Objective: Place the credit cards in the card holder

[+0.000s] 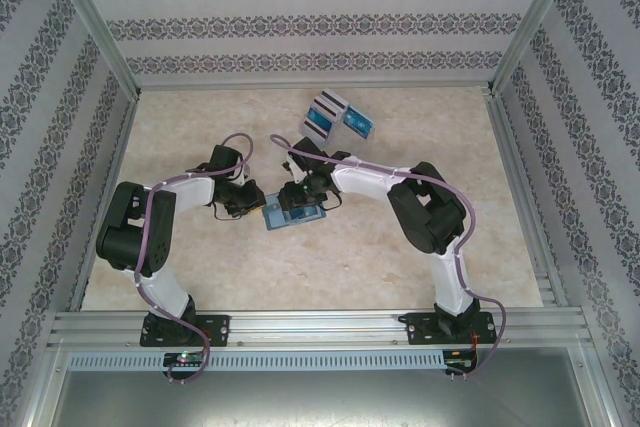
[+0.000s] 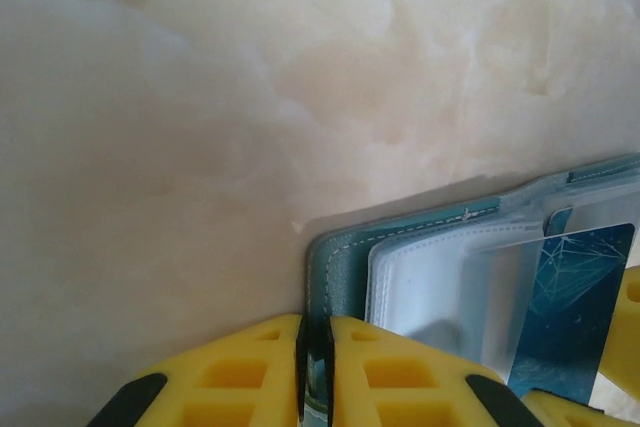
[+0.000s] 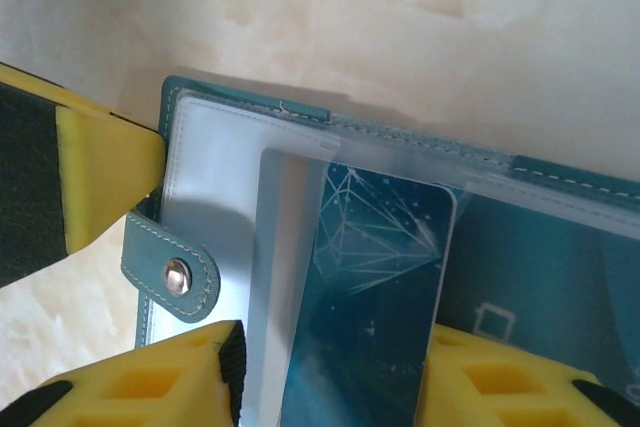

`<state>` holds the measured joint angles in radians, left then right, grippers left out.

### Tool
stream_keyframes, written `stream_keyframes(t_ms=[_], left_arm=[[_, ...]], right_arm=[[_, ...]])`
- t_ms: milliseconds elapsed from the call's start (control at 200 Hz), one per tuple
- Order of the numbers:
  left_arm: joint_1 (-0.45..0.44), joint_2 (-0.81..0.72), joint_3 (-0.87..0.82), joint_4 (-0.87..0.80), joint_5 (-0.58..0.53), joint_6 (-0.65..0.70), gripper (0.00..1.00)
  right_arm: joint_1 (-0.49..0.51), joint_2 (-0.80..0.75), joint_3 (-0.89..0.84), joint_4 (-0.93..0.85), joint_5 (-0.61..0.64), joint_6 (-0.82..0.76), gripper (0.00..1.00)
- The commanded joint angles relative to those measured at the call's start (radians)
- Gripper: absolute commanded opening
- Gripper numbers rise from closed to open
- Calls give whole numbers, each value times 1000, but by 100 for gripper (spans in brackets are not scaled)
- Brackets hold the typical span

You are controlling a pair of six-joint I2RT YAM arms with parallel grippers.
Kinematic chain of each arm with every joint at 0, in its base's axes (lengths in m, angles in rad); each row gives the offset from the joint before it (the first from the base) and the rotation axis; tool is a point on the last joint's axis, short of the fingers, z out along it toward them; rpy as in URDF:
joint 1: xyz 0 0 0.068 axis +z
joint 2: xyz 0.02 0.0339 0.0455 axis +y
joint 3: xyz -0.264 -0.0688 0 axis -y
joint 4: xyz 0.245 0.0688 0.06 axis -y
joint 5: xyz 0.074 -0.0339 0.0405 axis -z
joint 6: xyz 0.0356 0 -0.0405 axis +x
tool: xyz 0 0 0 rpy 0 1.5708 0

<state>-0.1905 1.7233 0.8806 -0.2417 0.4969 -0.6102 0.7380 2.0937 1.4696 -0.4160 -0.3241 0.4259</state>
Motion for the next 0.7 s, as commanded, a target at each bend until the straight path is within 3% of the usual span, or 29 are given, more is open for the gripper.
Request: stream_keyframes(t_ms=[0, 694], left_arm=[[-9, -6, -15, 22, 12, -9, 15], [-8, -24, -36, 42, 11, -23, 15]], right_arm=[[13, 27, 23, -82, 58, -35, 49], [83, 94, 192, -260, 101, -143, 65]])
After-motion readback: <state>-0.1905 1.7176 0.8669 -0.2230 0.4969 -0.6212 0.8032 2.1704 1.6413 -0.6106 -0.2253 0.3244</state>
